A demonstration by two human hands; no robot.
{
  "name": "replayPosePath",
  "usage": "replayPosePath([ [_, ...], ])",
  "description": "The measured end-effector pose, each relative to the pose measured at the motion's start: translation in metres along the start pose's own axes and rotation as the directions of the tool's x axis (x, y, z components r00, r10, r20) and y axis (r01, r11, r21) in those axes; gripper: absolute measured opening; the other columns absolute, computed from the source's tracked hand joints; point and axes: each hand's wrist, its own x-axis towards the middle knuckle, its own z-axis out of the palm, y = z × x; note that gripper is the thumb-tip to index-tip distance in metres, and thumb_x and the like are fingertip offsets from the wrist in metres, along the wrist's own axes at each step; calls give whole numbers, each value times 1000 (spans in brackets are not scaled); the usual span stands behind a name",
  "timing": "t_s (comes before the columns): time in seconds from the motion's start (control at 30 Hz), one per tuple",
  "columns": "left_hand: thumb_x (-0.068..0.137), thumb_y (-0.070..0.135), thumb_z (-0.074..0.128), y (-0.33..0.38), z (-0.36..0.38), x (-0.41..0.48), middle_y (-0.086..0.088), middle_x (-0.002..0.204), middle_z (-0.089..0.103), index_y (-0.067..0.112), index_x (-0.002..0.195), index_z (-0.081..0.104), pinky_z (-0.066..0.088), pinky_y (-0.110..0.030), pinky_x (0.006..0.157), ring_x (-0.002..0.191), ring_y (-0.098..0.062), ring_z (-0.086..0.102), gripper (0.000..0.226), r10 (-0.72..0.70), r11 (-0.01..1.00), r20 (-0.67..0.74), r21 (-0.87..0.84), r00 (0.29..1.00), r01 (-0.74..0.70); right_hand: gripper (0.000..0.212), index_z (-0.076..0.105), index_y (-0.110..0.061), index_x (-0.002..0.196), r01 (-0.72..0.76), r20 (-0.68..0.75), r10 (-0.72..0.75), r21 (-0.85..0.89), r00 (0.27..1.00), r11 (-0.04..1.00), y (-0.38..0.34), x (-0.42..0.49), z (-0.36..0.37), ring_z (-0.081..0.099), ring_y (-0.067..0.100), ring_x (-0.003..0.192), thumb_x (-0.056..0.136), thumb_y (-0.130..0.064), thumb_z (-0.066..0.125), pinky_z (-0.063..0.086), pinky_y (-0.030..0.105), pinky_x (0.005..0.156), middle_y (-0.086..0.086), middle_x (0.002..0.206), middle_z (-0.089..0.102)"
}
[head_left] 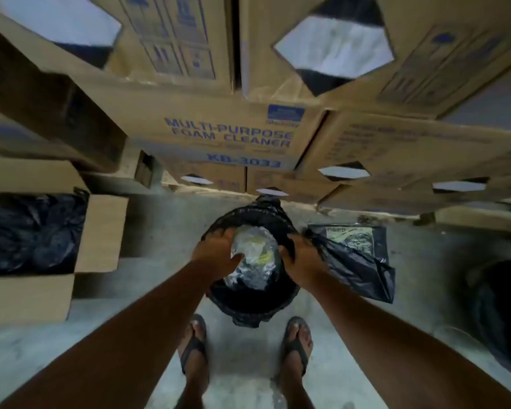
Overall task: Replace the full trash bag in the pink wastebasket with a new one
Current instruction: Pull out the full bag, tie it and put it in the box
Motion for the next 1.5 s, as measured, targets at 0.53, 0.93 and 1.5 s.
replayPosePath([
  [0.53, 93, 29, 59, -78, 83, 129, -12, 118, 54, 25, 128, 62, 52, -40, 83, 98, -34, 59, 36, -159, 971, -409, -232, 899, 66, 29, 69, -25, 120, 53, -478, -55, -18, 877, 998, 81, 151, 67, 66, 30, 83, 95, -36, 61, 48, 29, 66, 10, 107, 66],
  [0.93, 85, 0, 62, -81, 88, 97, -12, 95, 58, 5, 83, 68, 45, -23, 80, 83, -22, 57, 8, 204, 915, -411, -244, 889, -322, 12, 77, -17, 98, 245, -395, -195, 79, 898, 966, 95, 114, 66, 56, 9, 70, 87, -17, 72, 44, 9, 74, 6, 91, 62],
  [1.5, 82, 41, 64, -99, 158, -9, -8, 132, 58, 18, 138, 50, 38, -47, 107, 122, -32, 54, 61, 375, 912, 100, 139, 922, -386, 55, 53, -32, 137, 458, 195, -417, -284, 888, 842, 124, 16, 120, 64, 23, 106, 88, -56, 47, 39, 42, 103, -4, 111, 73],
])
